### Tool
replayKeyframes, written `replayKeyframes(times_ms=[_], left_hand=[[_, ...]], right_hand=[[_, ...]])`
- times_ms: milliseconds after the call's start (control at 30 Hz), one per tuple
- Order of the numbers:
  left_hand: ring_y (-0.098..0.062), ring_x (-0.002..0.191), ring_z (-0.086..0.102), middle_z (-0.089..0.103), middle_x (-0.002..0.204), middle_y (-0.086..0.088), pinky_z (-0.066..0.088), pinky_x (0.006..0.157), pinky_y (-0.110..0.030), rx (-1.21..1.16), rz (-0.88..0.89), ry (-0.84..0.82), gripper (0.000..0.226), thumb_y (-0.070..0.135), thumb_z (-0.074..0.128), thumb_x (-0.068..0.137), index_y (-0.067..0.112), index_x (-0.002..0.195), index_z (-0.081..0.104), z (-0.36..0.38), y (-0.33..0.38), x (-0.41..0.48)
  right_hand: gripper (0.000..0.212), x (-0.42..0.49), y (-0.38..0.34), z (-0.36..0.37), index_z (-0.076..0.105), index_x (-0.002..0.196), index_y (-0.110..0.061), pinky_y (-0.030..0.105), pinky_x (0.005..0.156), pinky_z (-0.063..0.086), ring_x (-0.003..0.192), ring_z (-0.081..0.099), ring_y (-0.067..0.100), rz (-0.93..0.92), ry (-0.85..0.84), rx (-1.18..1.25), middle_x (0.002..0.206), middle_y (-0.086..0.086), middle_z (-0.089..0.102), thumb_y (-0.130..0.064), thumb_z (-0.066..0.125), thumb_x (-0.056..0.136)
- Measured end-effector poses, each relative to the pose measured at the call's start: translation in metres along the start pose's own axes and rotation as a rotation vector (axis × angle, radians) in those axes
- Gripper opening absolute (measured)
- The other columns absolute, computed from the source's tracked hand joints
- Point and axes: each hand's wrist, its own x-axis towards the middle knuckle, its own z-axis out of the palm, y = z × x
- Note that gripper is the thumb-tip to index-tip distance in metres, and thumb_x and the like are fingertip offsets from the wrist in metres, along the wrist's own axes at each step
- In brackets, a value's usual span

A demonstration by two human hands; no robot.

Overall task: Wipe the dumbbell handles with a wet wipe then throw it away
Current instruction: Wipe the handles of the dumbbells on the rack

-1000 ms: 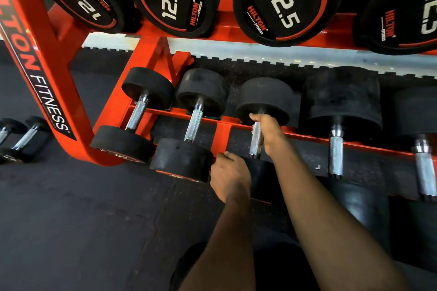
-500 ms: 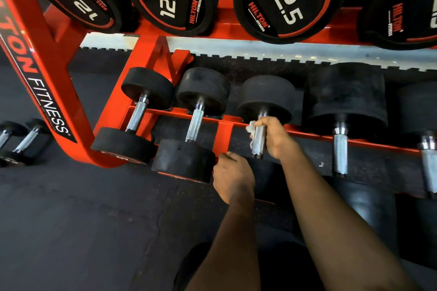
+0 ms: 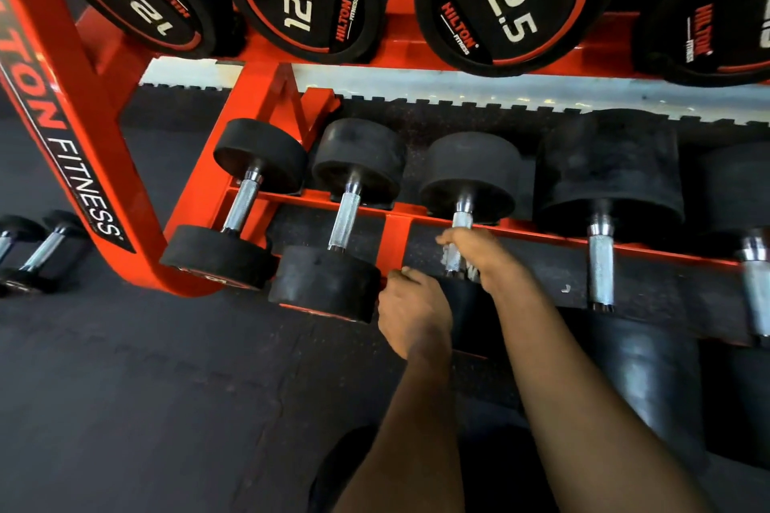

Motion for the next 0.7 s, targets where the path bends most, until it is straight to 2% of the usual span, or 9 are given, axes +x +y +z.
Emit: replayKeyframes(times_ms=[67,167,300,367,433,500,533,600,700], left_hand=[[-0.036,0.105,0.064,0.07,0.111,-0.016,0.047,0.092,-0.042,-0.001,0.001,0.001,0.041,0.034,0.034,0.105,0.011,0.109,0.067,0.002,-0.001,0.0],[-0.034,0.103,0.065,0.07,0.11,-0.014,0.049,0.092,-0.043,0.002,0.004,0.003,0.042,0.035,0.033,0.104,0.012,0.109,0.067,0.002,-0.001,0.0],[-0.036,0.105,0.065,0.07,0.111,-0.016,0.047,0.09,-0.043,0.009,0.016,0.003,0.041,0.034,0.034,0.105,0.011,0.11,0.067,0.002,-0.003,0.0],[-0.038,0.107,0.064,0.069,0.114,-0.018,0.046,0.09,-0.042,0.005,0.017,0.005,0.04,0.032,0.034,0.105,0.01,0.112,0.067,0.002,-0.001,0.001],[-0.037,0.108,0.063,0.069,0.115,-0.017,0.046,0.09,-0.042,0.008,0.02,-0.002,0.041,0.033,0.034,0.105,0.01,0.113,0.066,0.003,0.0,0.003],[-0.037,0.107,0.063,0.069,0.114,-0.017,0.046,0.09,-0.042,0.008,0.025,-0.005,0.041,0.033,0.034,0.105,0.01,0.112,0.066,0.002,-0.002,0.001],[-0.037,0.107,0.063,0.069,0.114,-0.017,0.046,0.09,-0.042,0.001,0.027,-0.006,0.041,0.033,0.034,0.105,0.01,0.112,0.066,0.001,-0.003,0.0],[-0.037,0.106,0.064,0.069,0.113,-0.017,0.046,0.09,-0.042,0.0,0.021,-0.004,0.041,0.033,0.034,0.105,0.01,0.111,0.067,0.002,-0.004,0.001],[-0.039,0.105,0.064,0.07,0.111,-0.018,0.047,0.089,-0.042,-0.006,0.02,0.009,0.04,0.033,0.036,0.104,0.011,0.11,0.068,0.005,-0.005,0.004]], right_hand=[[0.045,-0.002,-0.011,0.003,0.067,0.099,-0.009,0.036,0.075,0.057,0.084,0.068,0.028,-0.056,0.079,0.119,0.094,0.012,0.07,-0.032,0.072,0.06],[0.033,-0.013,-0.029,0.007,0.065,0.108,-0.008,0.027,0.062,0.044,0.077,0.06,0.013,-0.14,0.073,0.203,0.093,0.004,0.065,-0.027,0.069,0.081],[0.035,-0.027,-0.012,-0.007,0.059,0.114,-0.01,0.031,0.066,0.041,0.087,0.058,0.02,-0.125,-0.013,-0.15,0.101,0.009,0.064,-0.031,0.063,0.087],[0.052,-0.028,-0.001,-0.008,0.049,0.133,-0.006,0.035,0.085,0.045,0.108,0.056,0.023,-0.114,-0.062,-0.275,0.127,0.015,0.059,-0.035,0.061,0.092],[0.081,-0.021,0.0,-0.003,0.01,0.156,-0.008,0.036,0.113,0.031,0.144,0.028,0.024,-0.125,-0.09,-0.34,0.162,0.012,0.016,-0.041,0.055,0.097],[0.093,-0.016,-0.005,0.002,-0.012,0.155,-0.011,0.041,0.122,0.015,0.151,0.002,0.022,-0.175,-0.09,-0.317,0.163,0.008,-0.016,-0.042,0.054,0.098],[0.094,-0.014,-0.008,0.003,-0.01,0.155,-0.011,0.043,0.121,0.018,0.151,0.006,0.023,-0.187,-0.068,-0.279,0.164,0.009,-0.011,-0.041,0.056,0.096],[0.087,-0.01,-0.004,0.003,0.011,0.153,-0.007,0.041,0.109,0.039,0.139,0.037,0.026,-0.144,-0.03,-0.246,0.157,0.013,0.028,-0.035,0.063,0.089],[0.052,-0.014,0.007,-0.001,0.048,0.131,-0.002,0.032,0.08,0.05,0.108,0.061,0.031,-0.128,0.084,-0.604,0.123,0.016,0.061,-0.022,0.062,0.085]])
